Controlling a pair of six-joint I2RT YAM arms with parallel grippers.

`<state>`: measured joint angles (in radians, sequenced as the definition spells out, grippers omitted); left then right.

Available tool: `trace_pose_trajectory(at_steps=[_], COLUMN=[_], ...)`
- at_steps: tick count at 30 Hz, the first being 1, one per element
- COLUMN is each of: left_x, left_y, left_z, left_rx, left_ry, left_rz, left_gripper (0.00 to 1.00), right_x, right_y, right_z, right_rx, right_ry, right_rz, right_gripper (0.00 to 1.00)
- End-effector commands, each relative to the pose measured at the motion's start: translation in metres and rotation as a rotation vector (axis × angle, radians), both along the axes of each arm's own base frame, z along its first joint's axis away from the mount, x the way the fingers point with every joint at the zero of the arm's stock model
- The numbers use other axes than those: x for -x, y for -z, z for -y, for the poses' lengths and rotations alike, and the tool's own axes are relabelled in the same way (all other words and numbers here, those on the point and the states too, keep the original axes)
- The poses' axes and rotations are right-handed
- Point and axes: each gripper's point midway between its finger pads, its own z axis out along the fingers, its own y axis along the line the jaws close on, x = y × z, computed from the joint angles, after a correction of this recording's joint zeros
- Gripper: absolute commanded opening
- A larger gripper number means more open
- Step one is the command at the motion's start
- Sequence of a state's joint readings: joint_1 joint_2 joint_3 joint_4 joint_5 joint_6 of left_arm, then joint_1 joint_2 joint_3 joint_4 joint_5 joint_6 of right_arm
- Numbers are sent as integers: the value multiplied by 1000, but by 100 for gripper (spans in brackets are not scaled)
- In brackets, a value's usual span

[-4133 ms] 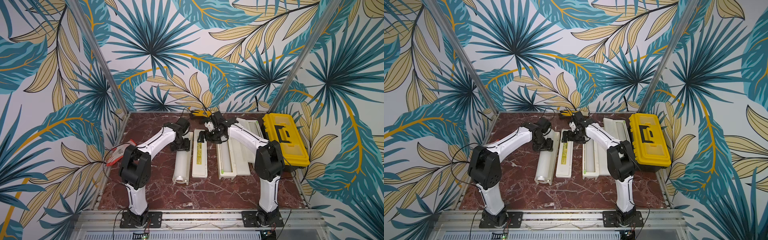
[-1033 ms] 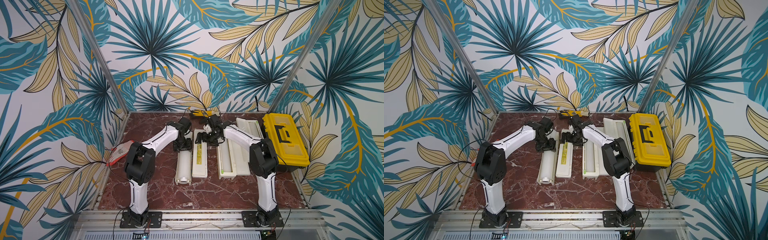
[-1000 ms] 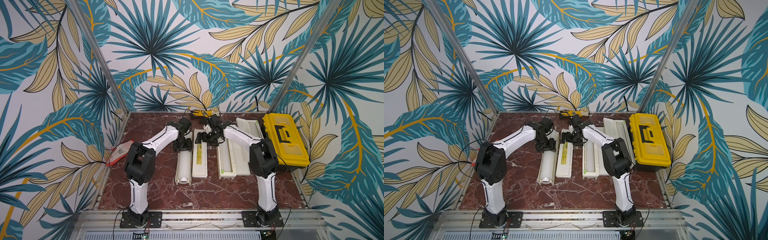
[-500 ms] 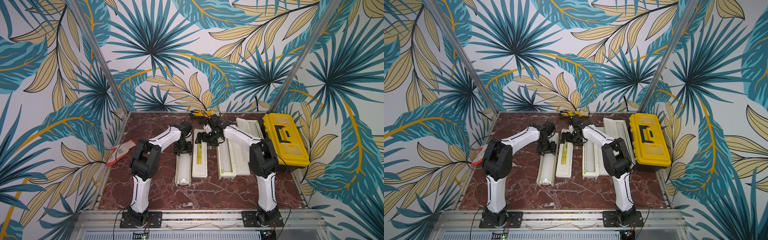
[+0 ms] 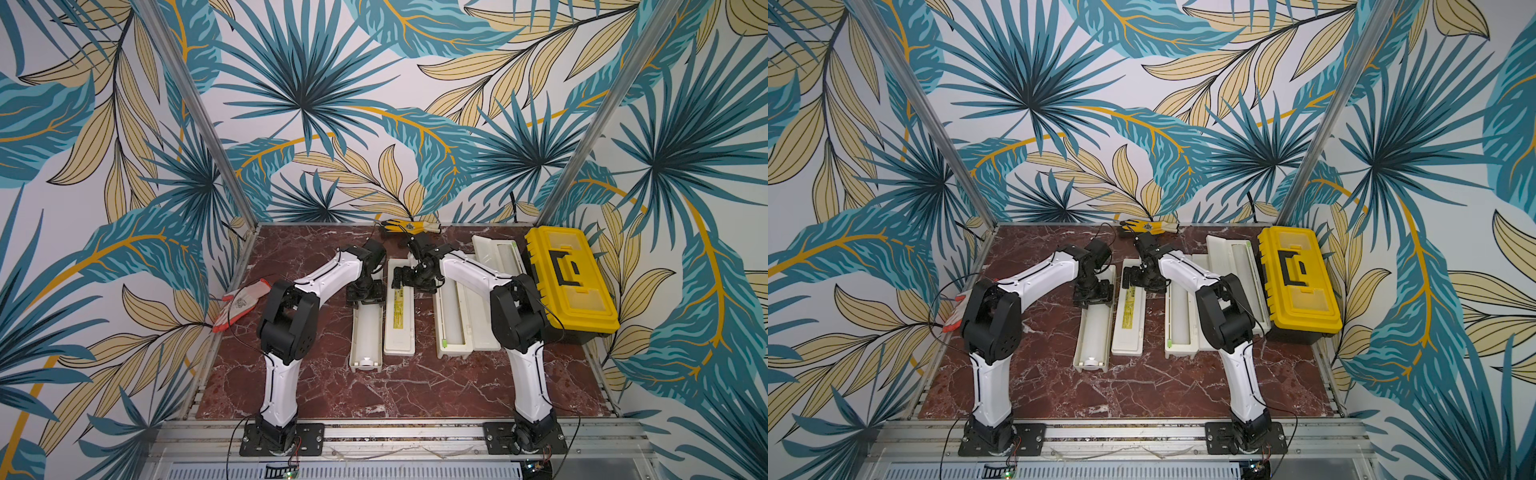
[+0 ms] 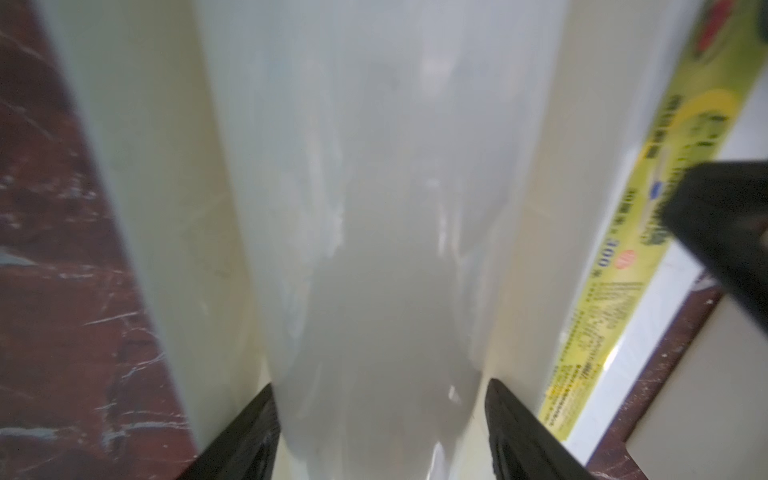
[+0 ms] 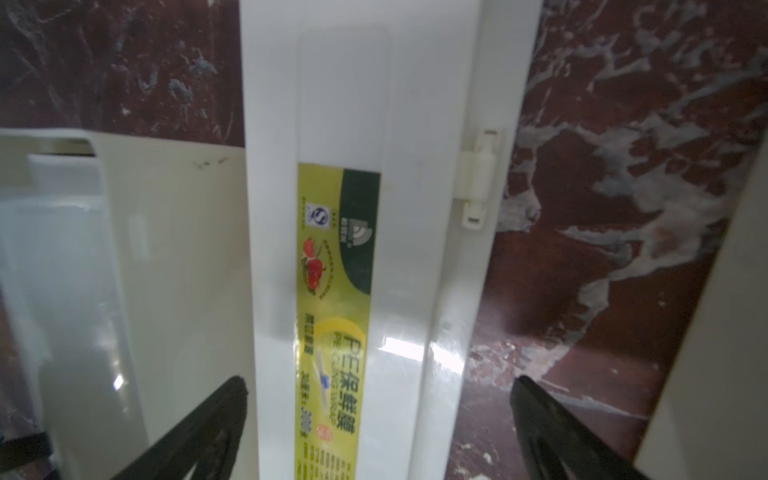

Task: Put plastic wrap rolls into dispensers
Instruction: Place the plastic wrap cutting box at the center of the board, then pick up the lid from the center of the board.

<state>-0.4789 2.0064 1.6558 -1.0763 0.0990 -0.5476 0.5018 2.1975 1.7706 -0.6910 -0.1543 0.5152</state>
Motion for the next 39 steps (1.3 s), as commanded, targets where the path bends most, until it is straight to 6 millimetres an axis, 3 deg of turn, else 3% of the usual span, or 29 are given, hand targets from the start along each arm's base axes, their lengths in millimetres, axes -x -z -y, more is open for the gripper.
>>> trace_pose_trajectory(at_steps=[1,8,10,14,19,24,31,35,39], left_x=[-18,-24,-28,-32,-28,-11,28,48,64], left_y=[-52,-75,-85,-86,-63,-19,38,54,64], left_z=[9,8,1,-29,-80,-107,-103,-99,-91], left_rx=[66,65,44,27,23,95,152,184,237], left_ry=[6,42,50,12,-75,-156,-154,-151,-145], left_rz=[144,220,260,262,210,107,-55,-108,-147], left_gripper=[83,87,89,89,89,89,87,86,84], right_x=[-3,-17,-19,-21,-21,-16,-10,-12,-18], right_y=[7,13,19,28,36,42,43,35,12], right_z=[3,-2,-5,-3,7,12,15,3,-2], right_rx=[59,126,139,222,345,397,409,327,268], right_ry=[48,98,109,122,130,70,32,-1,-11], right_rz=[12,52,52,52,29,3,-20,-6,34], right_gripper=[99,99,99,99,99,99,91,82,79])
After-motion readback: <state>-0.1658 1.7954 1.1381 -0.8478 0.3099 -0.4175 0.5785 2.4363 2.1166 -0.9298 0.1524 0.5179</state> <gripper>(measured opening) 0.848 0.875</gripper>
